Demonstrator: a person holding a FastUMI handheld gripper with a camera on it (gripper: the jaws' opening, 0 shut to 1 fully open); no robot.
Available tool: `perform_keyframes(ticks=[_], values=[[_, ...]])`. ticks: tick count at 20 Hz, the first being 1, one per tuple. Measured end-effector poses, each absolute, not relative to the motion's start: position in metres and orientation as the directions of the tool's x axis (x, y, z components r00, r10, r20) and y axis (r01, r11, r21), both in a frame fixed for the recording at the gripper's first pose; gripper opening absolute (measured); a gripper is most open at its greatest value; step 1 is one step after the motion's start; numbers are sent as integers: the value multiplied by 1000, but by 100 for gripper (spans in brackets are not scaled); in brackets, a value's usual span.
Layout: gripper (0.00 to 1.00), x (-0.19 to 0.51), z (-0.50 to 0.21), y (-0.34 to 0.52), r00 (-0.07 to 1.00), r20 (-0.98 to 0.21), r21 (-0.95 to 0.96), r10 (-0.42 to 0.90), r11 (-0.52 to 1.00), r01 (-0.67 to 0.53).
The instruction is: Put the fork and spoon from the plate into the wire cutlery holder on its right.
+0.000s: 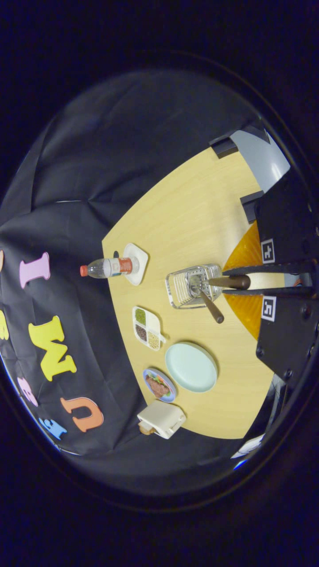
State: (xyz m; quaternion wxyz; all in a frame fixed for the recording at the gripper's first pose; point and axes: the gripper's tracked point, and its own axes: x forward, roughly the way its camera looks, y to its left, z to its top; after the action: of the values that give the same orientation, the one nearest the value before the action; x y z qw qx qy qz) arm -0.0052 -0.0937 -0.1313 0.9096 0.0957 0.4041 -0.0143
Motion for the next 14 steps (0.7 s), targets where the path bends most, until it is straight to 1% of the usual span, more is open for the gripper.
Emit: perform_keyframes(ticks=[1,2,4,5,10,14], values=[[14,-3,-127,-94,688,-724,165,52,981,98],[22,-1,-123,-93,705,-707,163,53,983,90],[33,3,-117,-96,734,-678,136,31,987,84],[33,4,-114,-95,745,-666,136,31,988,80],[48,9,-102,-87,794,-607,136,40,989,53],[61,15,-87,-80,849,-528,128,30,991,44]])
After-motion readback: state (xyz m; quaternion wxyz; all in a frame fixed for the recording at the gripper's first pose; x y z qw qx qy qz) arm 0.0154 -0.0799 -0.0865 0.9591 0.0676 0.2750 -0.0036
